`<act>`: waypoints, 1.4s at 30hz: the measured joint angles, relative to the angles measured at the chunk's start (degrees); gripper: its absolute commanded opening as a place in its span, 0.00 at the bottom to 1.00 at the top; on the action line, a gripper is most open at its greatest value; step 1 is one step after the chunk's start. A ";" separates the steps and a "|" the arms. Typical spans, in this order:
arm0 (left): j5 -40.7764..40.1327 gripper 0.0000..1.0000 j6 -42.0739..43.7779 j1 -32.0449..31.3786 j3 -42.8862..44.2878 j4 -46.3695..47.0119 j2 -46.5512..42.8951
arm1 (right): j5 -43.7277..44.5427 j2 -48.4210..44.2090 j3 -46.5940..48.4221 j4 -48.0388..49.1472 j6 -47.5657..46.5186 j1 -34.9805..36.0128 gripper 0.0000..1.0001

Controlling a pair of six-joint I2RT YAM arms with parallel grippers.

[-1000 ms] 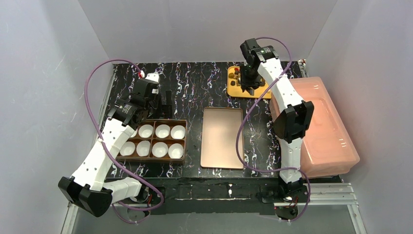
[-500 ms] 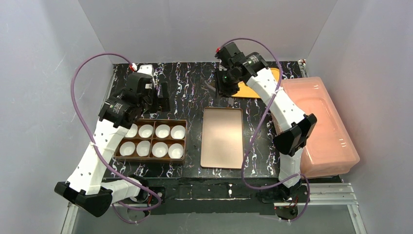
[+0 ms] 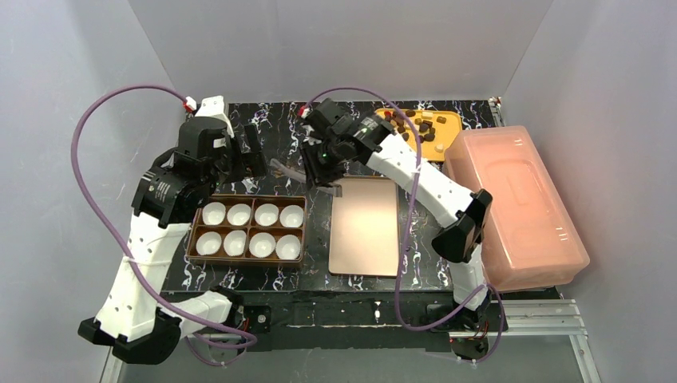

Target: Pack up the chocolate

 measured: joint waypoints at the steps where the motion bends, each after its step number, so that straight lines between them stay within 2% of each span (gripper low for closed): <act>1: -0.42 0.99 -0.04 0.00 0.26 -0.31 -0.39 | -0.31 0.76 0.00 0.79 0.09 0.92 0.27; 10: -2.84 0.99 -0.74 0.00 2.60 -2.27 -3.13 | -3.45 6.36 -0.02 11.45 0.28 6.69 0.30; 22: -2.45 0.99 -2.14 0.02 2.03 -3.13 -6.80 | -7.69 17.05 0.26 28.55 0.11 9.55 0.32; 30: -1.73 1.00 -2.34 0.02 0.52 -3.13 -7.15 | -8.39 22.14 1.49 32.54 -0.22 11.54 0.33; 42: -1.51 1.00 -2.16 0.02 0.50 -2.95 -7.10 | -6.73 23.32 2.54 34.38 -1.42 12.50 0.39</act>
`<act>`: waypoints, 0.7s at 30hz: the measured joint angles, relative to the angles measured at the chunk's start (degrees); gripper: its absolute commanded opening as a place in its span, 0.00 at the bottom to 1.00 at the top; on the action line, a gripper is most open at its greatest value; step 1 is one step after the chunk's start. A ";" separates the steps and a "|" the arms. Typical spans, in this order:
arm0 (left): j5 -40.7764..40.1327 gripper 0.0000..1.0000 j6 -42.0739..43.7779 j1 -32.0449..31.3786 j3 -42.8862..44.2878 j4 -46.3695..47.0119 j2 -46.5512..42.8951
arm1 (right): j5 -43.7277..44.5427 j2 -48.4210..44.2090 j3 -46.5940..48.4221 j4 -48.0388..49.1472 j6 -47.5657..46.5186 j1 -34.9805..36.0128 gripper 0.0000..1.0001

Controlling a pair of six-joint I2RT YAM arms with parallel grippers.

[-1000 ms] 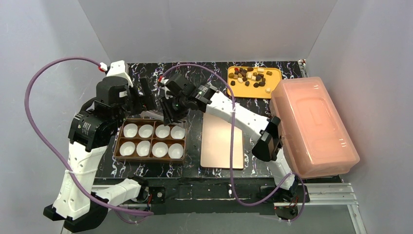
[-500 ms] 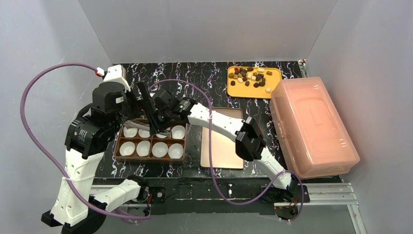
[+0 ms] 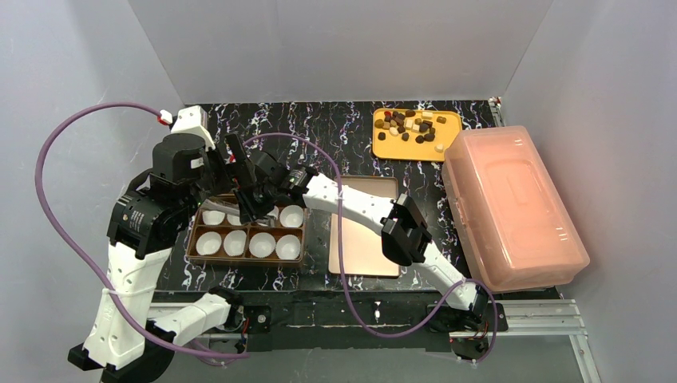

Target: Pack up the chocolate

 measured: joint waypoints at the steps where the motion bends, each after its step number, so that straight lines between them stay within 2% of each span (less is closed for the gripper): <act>1: 0.00 1.00 0.02 0.00 -0.02 0.02 0.00 | 0.24 0.00 0.02 -0.02 -0.15 0.00 0.40; 13: 0.02 0.99 0.28 0.00 -0.72 0.24 0.07 | 0.68 1.18 0.79 -0.07 -0.68 0.00 0.47; 21: 0.00 0.99 0.44 0.00 -0.72 0.26 0.07 | 0.94 1.81 1.95 -0.63 -1.36 0.00 0.49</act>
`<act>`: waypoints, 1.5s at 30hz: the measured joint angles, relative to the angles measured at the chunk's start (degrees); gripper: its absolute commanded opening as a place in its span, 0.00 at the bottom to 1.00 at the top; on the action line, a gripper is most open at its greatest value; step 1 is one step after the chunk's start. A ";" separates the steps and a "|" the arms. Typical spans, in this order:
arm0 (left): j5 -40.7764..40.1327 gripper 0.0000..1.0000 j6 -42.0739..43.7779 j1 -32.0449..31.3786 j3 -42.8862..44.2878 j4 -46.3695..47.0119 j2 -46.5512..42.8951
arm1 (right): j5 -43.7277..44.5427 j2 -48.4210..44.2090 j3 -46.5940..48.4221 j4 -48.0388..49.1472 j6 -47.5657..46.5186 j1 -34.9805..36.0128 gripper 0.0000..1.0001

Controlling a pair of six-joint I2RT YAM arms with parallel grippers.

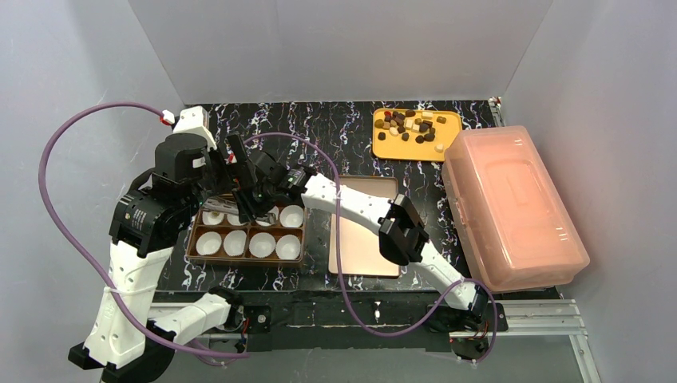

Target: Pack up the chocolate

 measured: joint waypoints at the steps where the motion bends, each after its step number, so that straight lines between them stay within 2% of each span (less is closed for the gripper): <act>1: 0.00 1.00 0.04 0.00 0.00 0.00 0.00 | 0.17 0.00 0.37 -0.04 -0.24 0.00 0.49; 9: 0.02 1.00 0.28 0.00 0.11 0.46 0.20 | 3.30 -1.51 0.94 -1.18 -2.27 -0.46 0.50; 14: 0.94 1.00 0.35 0.00 1.70 1.53 1.60 | 5.16 -8.11 -1.90 -4.00 -2.47 -3.10 0.49; 21: 2.25 0.99 0.87 0.00 2.47 3.78 2.82 | 8.87 -20.55 -8.72 -7.37 -1.79 -13.22 0.46; 26: 2.58 1.00 1.33 0.02 1.88 5.05 2.91 | 12.68 -24.87 -11.89 -12.39 -0.28 -21.38 0.46; 31: 2.56 1.00 1.81 0.02 -1.14 6.12 3.30 | 16.41 -25.68 -14.34 -18.25 1.03 -28.70 0.46; 37: 2.60 1.00 2.19 0.02 -9.16 7.74 4.22 | 17.53 -25.66 -15.80 -24.44 1.33 -36.87 0.46; 45: 2.64 1.00 2.21 0.02 -13.57 8.59 4.28 | 17.25 -18.40 -6.78 -28.92 0.94 -42.14 0.45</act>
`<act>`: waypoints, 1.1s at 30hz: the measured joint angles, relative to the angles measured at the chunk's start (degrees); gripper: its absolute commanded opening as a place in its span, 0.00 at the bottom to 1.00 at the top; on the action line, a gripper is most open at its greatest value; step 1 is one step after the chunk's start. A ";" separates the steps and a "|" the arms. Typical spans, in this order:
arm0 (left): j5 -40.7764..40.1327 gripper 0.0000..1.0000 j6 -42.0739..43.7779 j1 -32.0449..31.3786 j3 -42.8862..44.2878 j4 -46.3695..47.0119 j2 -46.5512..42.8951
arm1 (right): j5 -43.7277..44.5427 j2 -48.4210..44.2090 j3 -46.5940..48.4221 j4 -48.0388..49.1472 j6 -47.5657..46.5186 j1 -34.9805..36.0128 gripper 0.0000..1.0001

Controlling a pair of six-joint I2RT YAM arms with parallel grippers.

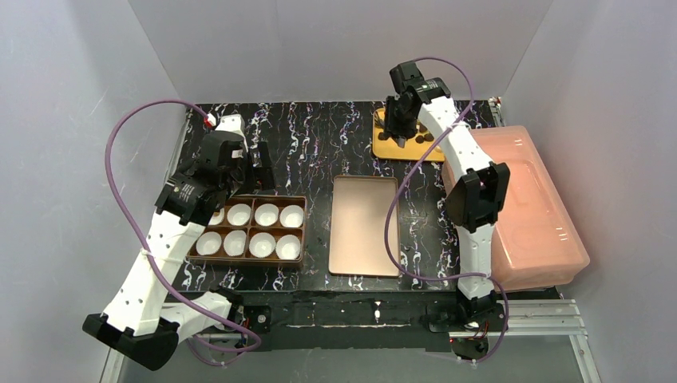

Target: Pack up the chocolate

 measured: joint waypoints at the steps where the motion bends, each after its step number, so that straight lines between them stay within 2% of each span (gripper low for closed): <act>1: 0.00 1.00 0.00 0.00 -0.13 0.26 -0.09 | -0.11 1.11 0.90 -0.28 -0.02 -0.07 0.45; 6: -0.02 0.99 0.00 0.00 -0.66 0.48 -0.61 | -0.81 5.16 2.10 -2.10 -0.20 -0.42 0.45; 33: -0.07 0.99 0.55 0.00 -1.33 0.70 -1.38 | 0.79 12.44 5.18 -3.17 -1.64 -1.05 0.43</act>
